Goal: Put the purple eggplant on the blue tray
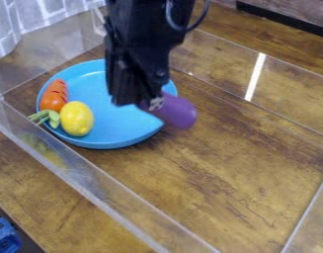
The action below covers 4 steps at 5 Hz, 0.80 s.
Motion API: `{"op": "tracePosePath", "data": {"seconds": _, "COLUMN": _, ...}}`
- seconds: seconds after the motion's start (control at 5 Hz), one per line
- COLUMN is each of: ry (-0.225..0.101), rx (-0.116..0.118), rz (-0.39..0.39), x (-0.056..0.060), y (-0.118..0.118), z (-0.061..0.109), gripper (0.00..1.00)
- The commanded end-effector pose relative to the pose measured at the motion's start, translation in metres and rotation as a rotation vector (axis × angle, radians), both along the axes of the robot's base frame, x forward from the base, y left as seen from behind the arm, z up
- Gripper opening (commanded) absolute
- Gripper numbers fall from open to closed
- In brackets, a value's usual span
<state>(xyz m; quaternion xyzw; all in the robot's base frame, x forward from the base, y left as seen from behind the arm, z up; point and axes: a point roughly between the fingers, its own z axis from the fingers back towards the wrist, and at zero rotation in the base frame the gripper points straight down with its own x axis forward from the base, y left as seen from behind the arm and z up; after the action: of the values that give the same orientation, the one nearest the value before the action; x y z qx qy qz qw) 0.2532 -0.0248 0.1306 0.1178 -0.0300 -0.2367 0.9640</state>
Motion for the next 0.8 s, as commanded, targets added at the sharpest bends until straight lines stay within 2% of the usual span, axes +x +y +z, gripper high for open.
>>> {"op": "tracePosePath", "data": {"seconds": 0.0, "ry": -0.08, "rx": -0.011, "rz": -0.001, "x": 0.001, "y": -0.015, "z": 0.015, "gripper": 1.0}}
{"op": "tracePosePath", "data": {"seconds": 0.2, "ry": -0.102, "rx": -0.008, "rz": -0.018, "x": 0.007, "y": -0.027, "z": 0.011, "gripper": 1.0}}
{"op": "tracePosePath", "data": {"seconds": 0.6, "ry": -0.105, "rx": -0.011, "rz": -0.018, "x": 0.007, "y": -0.025, "z": -0.014, "gripper": 1.0}}
